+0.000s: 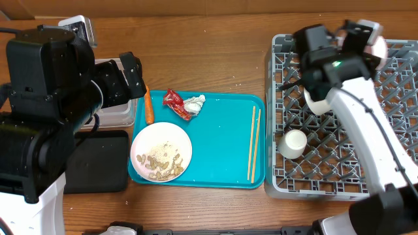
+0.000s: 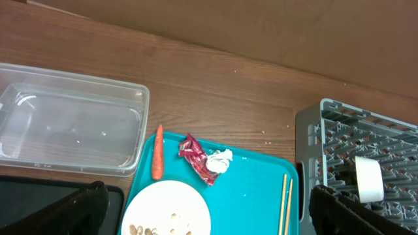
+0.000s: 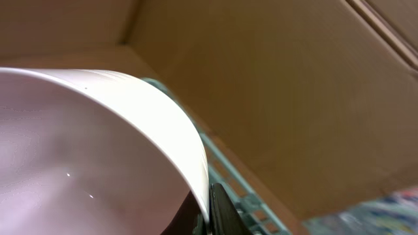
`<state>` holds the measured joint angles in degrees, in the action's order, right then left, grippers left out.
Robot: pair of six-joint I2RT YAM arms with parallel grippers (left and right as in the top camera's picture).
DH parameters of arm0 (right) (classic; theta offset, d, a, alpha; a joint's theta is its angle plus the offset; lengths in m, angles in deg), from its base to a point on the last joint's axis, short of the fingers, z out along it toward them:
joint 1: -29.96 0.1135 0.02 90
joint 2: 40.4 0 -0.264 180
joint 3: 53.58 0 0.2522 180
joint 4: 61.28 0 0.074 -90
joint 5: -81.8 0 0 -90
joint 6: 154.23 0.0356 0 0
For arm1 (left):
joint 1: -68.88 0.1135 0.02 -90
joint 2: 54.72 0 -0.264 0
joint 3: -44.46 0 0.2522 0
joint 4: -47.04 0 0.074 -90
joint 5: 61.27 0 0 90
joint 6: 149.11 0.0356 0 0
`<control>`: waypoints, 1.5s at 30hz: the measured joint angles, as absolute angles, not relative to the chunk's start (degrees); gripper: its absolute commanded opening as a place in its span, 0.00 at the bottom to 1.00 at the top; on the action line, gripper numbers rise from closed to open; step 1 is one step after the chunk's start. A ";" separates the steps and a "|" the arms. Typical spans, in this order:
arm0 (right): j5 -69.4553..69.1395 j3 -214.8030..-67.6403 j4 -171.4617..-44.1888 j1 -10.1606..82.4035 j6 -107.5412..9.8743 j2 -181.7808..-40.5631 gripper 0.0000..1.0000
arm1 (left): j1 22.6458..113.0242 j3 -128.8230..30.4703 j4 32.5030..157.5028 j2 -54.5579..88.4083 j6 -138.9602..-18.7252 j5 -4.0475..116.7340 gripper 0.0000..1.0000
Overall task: Sort waste into correct bins and load items into the dishwasher
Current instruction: 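Carry the pink bowl into the rack and release it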
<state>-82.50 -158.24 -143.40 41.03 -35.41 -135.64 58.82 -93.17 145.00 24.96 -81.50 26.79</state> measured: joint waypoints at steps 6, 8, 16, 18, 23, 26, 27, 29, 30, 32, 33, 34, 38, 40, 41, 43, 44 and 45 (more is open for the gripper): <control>-81.65 -157.71 -143.42 33.27 -35.59 -141.24 0.04 | 58.82 -93.17 145.00 24.96 -81.50 26.79 1.00; -81.65 -157.71 -143.09 32.94 -35.76 -143.33 0.04 | 58.82 -93.17 145.00 24.96 -81.50 26.79 1.00; -81.61 -157.65 -143.81 32.50 -35.98 -151.22 0.04 | 58.80 -93.17 145.00 24.96 -81.50 26.79 1.00; -81.67 -157.65 -144.32 32.50 -36.03 -152.51 0.04 | 58.82 -93.17 145.00 24.96 -81.50 26.79 1.00; -82.09 -157.65 -145.34 32.46 -35.98 -154.37 0.04 | 58.82 -93.17 145.00 24.96 -81.50 26.79 1.00; -81.80 -157.65 -147.27 32.46 -35.39 -154.37 0.04 | 58.82 -93.17 145.00 24.96 -81.50 26.79 1.00; -81.63 -157.65 -148.16 32.46 -35.00 -154.37 0.04 | 58.82 -93.17 145.00 24.96 -81.50 26.79 1.00; -81.45 -157.65 -150.17 32.48 -34.23 -154.37 0.04 | 58.82 -93.17 145.00 24.96 -81.50 26.79 1.00; -81.45 -157.65 -150.63 32.46 -33.93 -154.37 0.04 | 58.82 -93.17 145.00 24.96 -81.50 26.79 1.00; -81.45 -157.65 -150.92 32.48 -33.58 -154.37 0.04 | 58.80 -93.17 145.00 24.96 -81.50 26.79 1.00; -81.41 -157.65 -151.09 32.53 -33.34 -154.37 0.04 | 58.82 -93.17 145.00 24.96 -81.50 26.79 1.00; -81.41 -157.65 -151.16 32.53 -33.12 -154.37 0.04 | 58.82 -93.17 145.00 24.96 -81.50 26.79 1.00; -81.06 -157.65 -151.22 32.50 -32.57 -154.37 0.04 | 58.82 -93.17 145.00 24.96 -81.50 26.79 1.00; -81.06 -157.65 -151.18 32.50 -32.44 -154.37 0.04 | 58.82 -93.17 145.00 24.96 -81.50 26.79 1.00; -81.13 -157.65 -151.07 32.53 -32.42 -154.37 0.04 | 58.82 -93.17 145.00 24.96 -81.50 26.79 1.00; -81.48 -157.65 -150.61 32.46 -32.46 -154.37 0.04 | 58.82 -93.17 145.00 24.96 -81.50 26.79 1.00; -81.76 -157.63 -149.89 32.35 -32.51 -154.37 0.04 | 58.82 -93.17 145.00 24.96 -81.50 26.79 1.00; -81.91 -157.63 -149.23 32.18 -32.51 -154.37 0.04 | 58.82 -93.17 145.00 24.96 -81.50 26.79 1.00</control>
